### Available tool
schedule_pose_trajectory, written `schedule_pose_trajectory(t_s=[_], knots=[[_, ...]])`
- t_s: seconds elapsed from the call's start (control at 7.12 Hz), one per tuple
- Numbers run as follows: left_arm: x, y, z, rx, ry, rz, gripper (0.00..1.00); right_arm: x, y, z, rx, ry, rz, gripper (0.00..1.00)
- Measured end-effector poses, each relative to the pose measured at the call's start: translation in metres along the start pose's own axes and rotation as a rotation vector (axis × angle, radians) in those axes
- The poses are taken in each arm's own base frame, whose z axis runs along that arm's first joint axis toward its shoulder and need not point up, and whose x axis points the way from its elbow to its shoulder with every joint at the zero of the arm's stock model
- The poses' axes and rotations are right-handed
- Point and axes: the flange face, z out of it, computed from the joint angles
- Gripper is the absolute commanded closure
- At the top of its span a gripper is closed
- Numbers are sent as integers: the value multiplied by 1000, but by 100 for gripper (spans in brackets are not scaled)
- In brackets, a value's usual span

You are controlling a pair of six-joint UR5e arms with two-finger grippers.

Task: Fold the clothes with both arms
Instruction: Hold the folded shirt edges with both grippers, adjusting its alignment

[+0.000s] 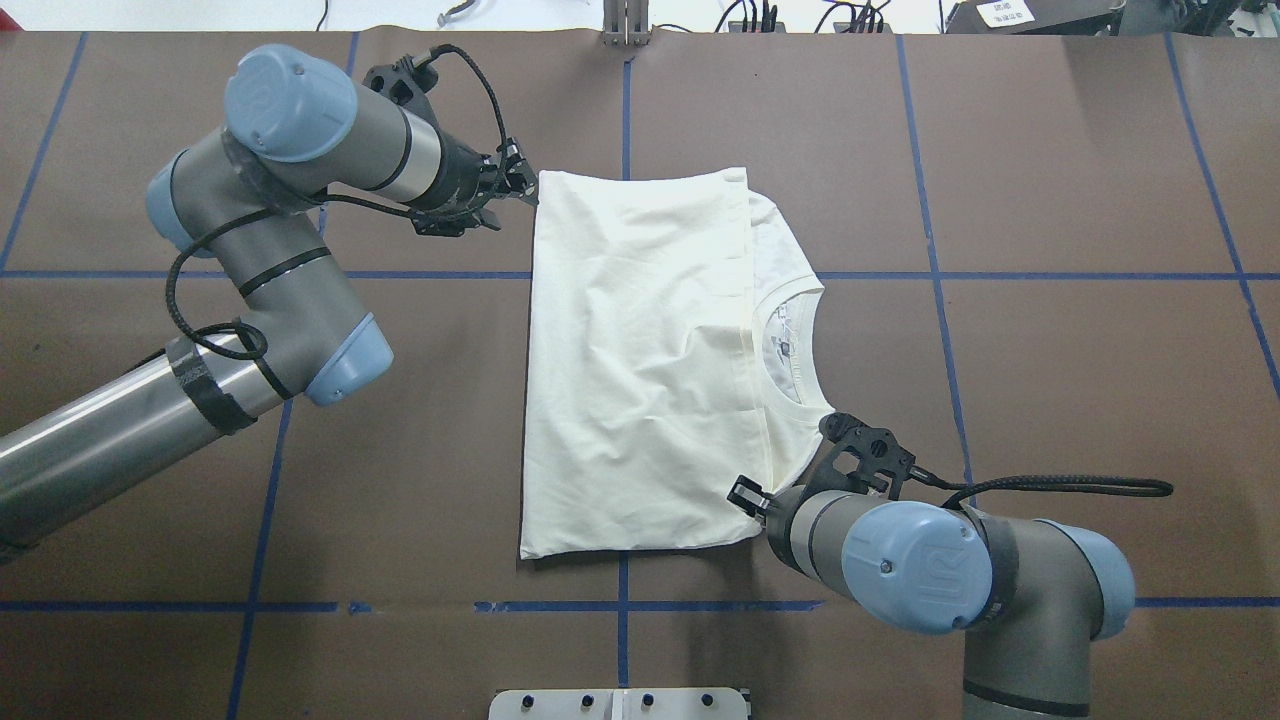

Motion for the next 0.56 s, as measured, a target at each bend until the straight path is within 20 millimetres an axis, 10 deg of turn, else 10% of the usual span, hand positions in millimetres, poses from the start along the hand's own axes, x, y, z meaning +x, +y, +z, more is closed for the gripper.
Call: schedule_pose_trajectory(t_s=[0.14,0.56], knots=[[-14,36,-13,-35,11,-39,38,0,-2,-12,-8,-16,1,100],[-54,224,-25,-80,-105,-138,35,20,-3,-33,-30,-17,-12,100]])
